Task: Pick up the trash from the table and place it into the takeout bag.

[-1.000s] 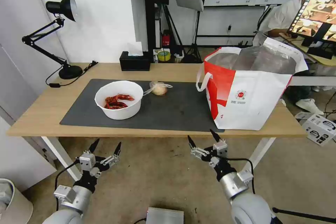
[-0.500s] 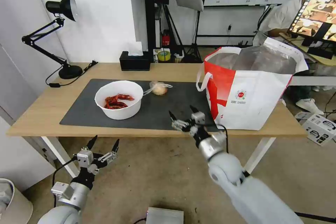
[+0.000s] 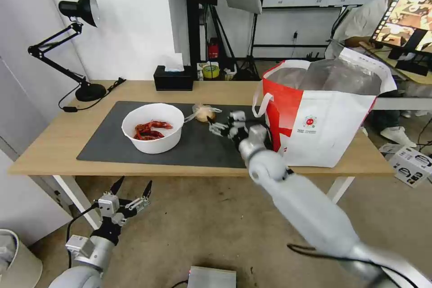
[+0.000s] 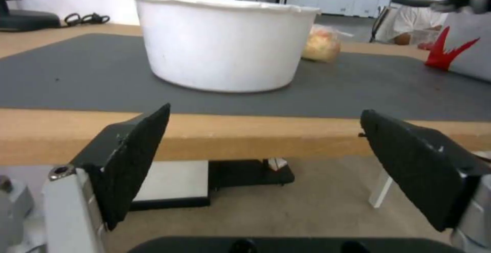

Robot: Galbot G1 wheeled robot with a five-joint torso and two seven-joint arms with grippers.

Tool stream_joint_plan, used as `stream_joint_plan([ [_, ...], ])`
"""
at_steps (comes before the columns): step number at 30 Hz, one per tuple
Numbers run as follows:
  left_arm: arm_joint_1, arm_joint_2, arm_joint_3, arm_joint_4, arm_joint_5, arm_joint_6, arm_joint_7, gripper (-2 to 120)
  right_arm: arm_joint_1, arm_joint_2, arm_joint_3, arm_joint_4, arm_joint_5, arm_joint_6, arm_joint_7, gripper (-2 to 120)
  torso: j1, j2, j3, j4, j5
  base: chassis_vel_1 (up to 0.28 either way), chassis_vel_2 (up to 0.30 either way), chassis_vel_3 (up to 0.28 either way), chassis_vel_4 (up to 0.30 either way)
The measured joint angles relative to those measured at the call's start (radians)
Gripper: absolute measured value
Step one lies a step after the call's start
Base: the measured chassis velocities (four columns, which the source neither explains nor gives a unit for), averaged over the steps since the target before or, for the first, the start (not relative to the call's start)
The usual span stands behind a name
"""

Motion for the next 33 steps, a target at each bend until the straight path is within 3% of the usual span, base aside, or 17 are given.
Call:
stream_joint_plan([
  [16,-0.025,0.025,0.001,0.021,-0.022,-0.004,0.000,100,0.241,0.229,-0.038,-0.438,-0.001,-0.066,-0.027,100,0.000,0.000,0.000,0.0001,0.0001,0.000,0.000,0.000,0.000],
  [33,-0.045,0.035,0.018,0.017,-0.028,0.000,-0.002,100,0.323,0.324,-0.010,-0.653,-0.042,-0.157,-0.083,100,0.000,0.000,0.000,0.0000,0.0003,0.000,0.000,0.000,0.000],
])
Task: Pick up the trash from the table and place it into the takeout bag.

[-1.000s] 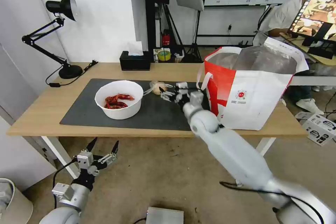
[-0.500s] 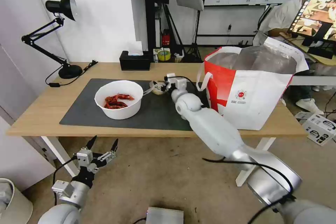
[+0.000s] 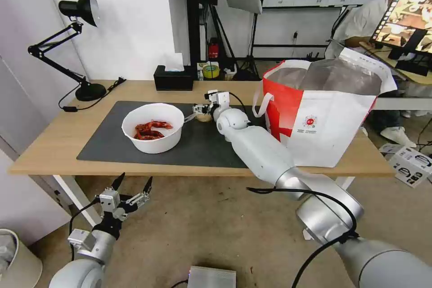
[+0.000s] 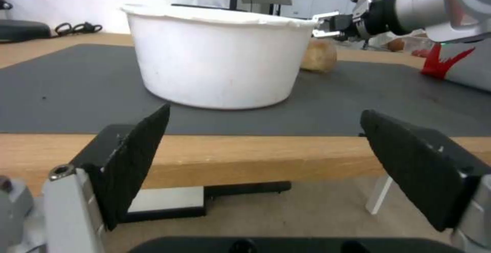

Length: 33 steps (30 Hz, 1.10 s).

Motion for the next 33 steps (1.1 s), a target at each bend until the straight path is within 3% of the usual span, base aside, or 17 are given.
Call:
stream_joint_plan([
  [13,0.028,-0.011,-0.013,-0.009,0.004,-0.008,0.000,100,-0.002,-0.001,-0.006,0.003,-0.013,-0.055,-0.036,100,0.000,0.000,0.000,0.0000,0.0000,0.000,0.000,0.000,0.000],
  [27,0.069,-0.034,-0.026,-0.033,0.010,-0.010,0.002,100,-0.023,-0.002,-0.008,0.006,-0.035,-0.051,-0.046,99,0.000,0.000,0.000,0.0000,0.0000,0.000,0.000,0.000,0.000],
  [30,0.072,-0.037,-0.027,-0.035,0.011,-0.012,0.002,100,-0.023,-0.002,-0.007,0.004,-0.036,-0.043,-0.047,92,0.000,0.000,0.000,0.0000,0.0000,0.000,0.000,0.000,0.000],
  [33,0.079,-0.039,-0.028,-0.040,0.012,-0.012,0.002,100,-0.023,-0.003,-0.006,0.001,-0.036,-0.036,-0.046,78,0.000,0.000,0.000,0.0000,0.0000,0.000,0.000,0.000,0.000],
])
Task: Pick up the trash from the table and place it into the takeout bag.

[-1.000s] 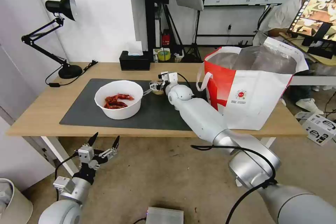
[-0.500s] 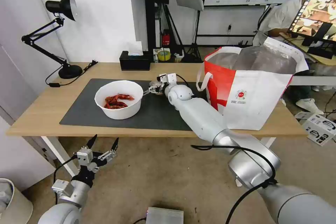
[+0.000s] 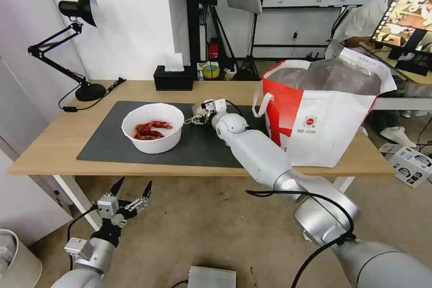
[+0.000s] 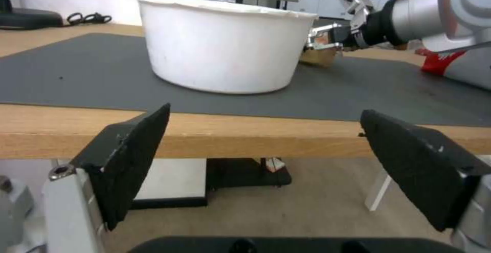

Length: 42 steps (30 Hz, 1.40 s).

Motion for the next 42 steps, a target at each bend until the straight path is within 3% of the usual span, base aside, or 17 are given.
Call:
stream_joint_plan([
  [14,0.009,-0.009,0.001,-0.006,0.011,-0.002,0.000,100,-0.011,-0.017,-0.002,0.015,0.001,0.004,0.002,32,0.000,0.000,0.000,0.0000,0.0001,0.000,0.000,0.000,0.000],
  [16,0.012,-0.008,0.001,-0.006,0.016,-0.003,0.000,100,-0.021,-0.031,-0.003,0.035,0.004,0.003,0.003,19,0.000,0.000,0.000,0.0000,0.0001,0.000,0.000,0.000,0.000],
  [20,0.013,-0.004,0.000,-0.009,0.016,-0.004,-0.001,100,-0.046,-0.069,-0.013,0.106,0.008,0.003,0.018,8,0.000,0.000,0.000,0.0001,0.0000,0.000,0.000,0.000,0.000],
  [22,0.013,-0.002,-0.001,-0.011,0.015,-0.004,-0.001,100,-0.055,-0.086,-0.021,0.142,0.013,0.004,0.025,7,0.000,0.000,0.000,0.0000,0.0001,0.000,0.000,0.000,0.000],
  [28,0.022,-0.001,-0.006,-0.019,0.012,-0.004,-0.003,100,-0.144,-0.228,-0.073,0.423,-0.007,0.049,0.081,5,0.000,0.000,0.000,-0.0001,0.0001,0.000,0.000,0.000,0.000],
  [30,0.025,-0.003,-0.006,-0.019,0.013,-0.004,-0.003,100,-0.156,-0.242,-0.074,0.448,-0.021,0.060,0.085,5,0.000,0.000,0.000,-0.0001,0.0002,0.000,0.000,0.000,0.000],
  [35,0.034,-0.005,-0.010,-0.022,0.015,-0.004,-0.003,100,-0.234,-0.320,-0.063,0.584,-0.128,0.197,0.105,5,0.000,0.000,0.000,0.0000,0.0002,0.000,0.000,0.000,0.000],
  [40,0.039,-0.006,-0.012,-0.025,0.016,-0.004,-0.004,100,-0.307,-0.355,-0.001,0.686,-0.178,0.359,0.106,5,0.000,0.000,0.000,-0.0001,0.0002,0.000,0.000,0.000,0.000],
  [42,0.041,-0.006,-0.012,-0.026,0.016,-0.004,-0.004,100,-0.322,-0.362,0.014,0.716,-0.182,0.380,0.106,5,0.000,0.000,0.000,0.0000,0.0003,0.000,0.000,0.000,0.000],
])
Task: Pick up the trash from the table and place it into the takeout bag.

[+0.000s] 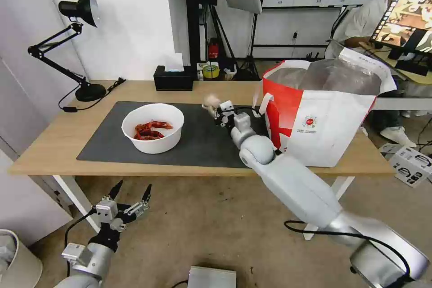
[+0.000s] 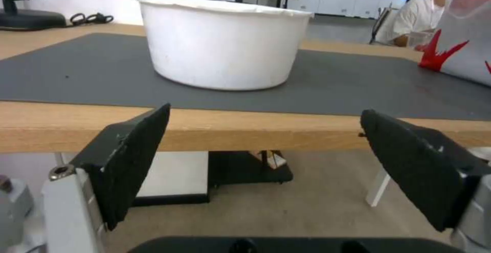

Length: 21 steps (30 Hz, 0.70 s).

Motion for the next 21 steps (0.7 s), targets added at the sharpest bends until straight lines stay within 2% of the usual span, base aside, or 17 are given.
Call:
stream_joint_plan([
  [3,0.010,-0.001,0.000,0.000,0.008,0.000,0.000,100,-0.041,-0.019,0.061,0.101,-0.033,0.063,0.017,5,0.000,0.000,0.000,-0.0001,-0.0001,0.000,0.000,0.000,0.000],
  [9,0.017,-0.004,0.003,-0.007,0.018,0.000,0.000,100,-0.070,-0.032,0.155,0.191,-0.103,0.091,0.093,5,0.000,0.000,0.000,0.0001,-0.0002,0.000,0.000,0.000,0.000],
  [15,0.023,-0.004,0.001,-0.016,0.019,0.000,0.000,100,-0.107,-0.076,0.267,0.285,-0.122,0.026,0.172,5,0.000,0.000,0.000,0.0001,-0.0001,0.000,0.000,0.000,0.000],
  [21,0.017,-0.001,0.008,-0.016,0.019,0.000,0.001,100,-0.164,-0.154,0.377,0.333,-0.060,-0.058,0.237,4,0.000,0.000,0.000,-0.0001,0.0000,0.000,0.000,0.000,0.000],
])
